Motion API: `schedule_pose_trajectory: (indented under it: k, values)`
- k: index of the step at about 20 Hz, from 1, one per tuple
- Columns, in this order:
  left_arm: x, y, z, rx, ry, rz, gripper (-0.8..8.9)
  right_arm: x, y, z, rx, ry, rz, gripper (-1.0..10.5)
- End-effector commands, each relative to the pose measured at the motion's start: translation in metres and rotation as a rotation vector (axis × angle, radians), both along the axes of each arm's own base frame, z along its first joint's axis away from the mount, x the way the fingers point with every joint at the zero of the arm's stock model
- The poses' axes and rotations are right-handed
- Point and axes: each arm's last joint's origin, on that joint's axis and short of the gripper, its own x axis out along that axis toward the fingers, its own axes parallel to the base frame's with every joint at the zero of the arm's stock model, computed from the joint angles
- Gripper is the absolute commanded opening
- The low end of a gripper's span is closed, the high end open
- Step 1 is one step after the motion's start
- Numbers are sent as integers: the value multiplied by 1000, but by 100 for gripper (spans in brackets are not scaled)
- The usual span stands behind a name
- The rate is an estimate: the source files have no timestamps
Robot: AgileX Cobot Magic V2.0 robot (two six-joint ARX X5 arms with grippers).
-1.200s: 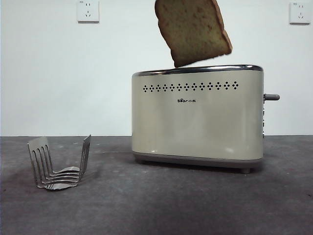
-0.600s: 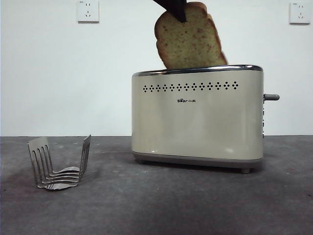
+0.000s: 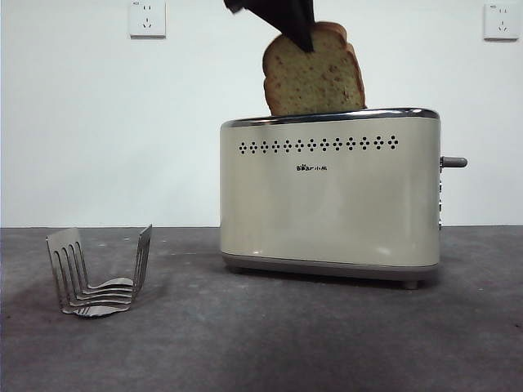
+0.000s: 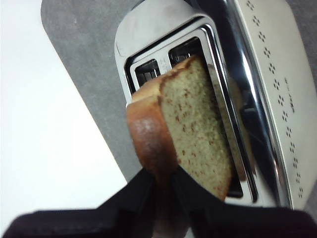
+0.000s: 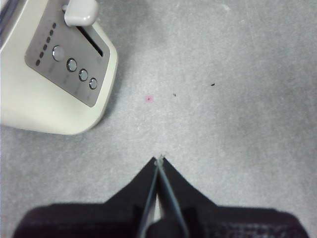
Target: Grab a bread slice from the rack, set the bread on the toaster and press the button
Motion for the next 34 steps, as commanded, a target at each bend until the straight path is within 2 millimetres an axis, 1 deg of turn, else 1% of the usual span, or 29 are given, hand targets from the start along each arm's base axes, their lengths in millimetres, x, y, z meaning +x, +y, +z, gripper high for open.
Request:
schedule_pose_trajectory:
  k: [1,10,15,16,17,18,19,21,24,26,28,30,33,34]
  values:
    - [8,-9,-23,40,52,18,-10,1,0,2,-6,-14,8,1]
    - [22,-20,-49,33,124,34,-9,1,0,2,-10,-18,12,1]
    - [24,-22,-48,9,101,37,5,1,0,2,-10,-18,12,1]
    - [24,-22,-47,2,99,41,59,1,0,2,-10,-17,12,1]
    - [24,-22,-47,-6,104,51,146,1,0,2,-10,-17,12,1]
    - [24,-22,-47,-15,111,62,253,1,0,2,-10,-17,12,1]
    - [24,-23,-47,-22,116,68,316,1,0,2,-10,-17,12,1]
    - [22,-23,-44,-30,109,66,348,1,0,2,-10,-18,12,1]
    - [14,-15,-24,-73,85,75,347,1,0,3,-9,-22,13,1]
    - [4,-6,-4,-145,80,115,346,2,0,4,-5,-44,15,1]
    - [-8,5,18,-242,86,172,345,6,1,8,36,-93,32,1]
    - [-22,18,40,-390,135,276,345,11,2,13,87,-154,57,0]
    - [-43,38,68,-674,300,500,341,23,4,17,145,-223,87,0]
    - [-51,45,75,-736,349,557,338,27,4,16,169,-226,95,-1]
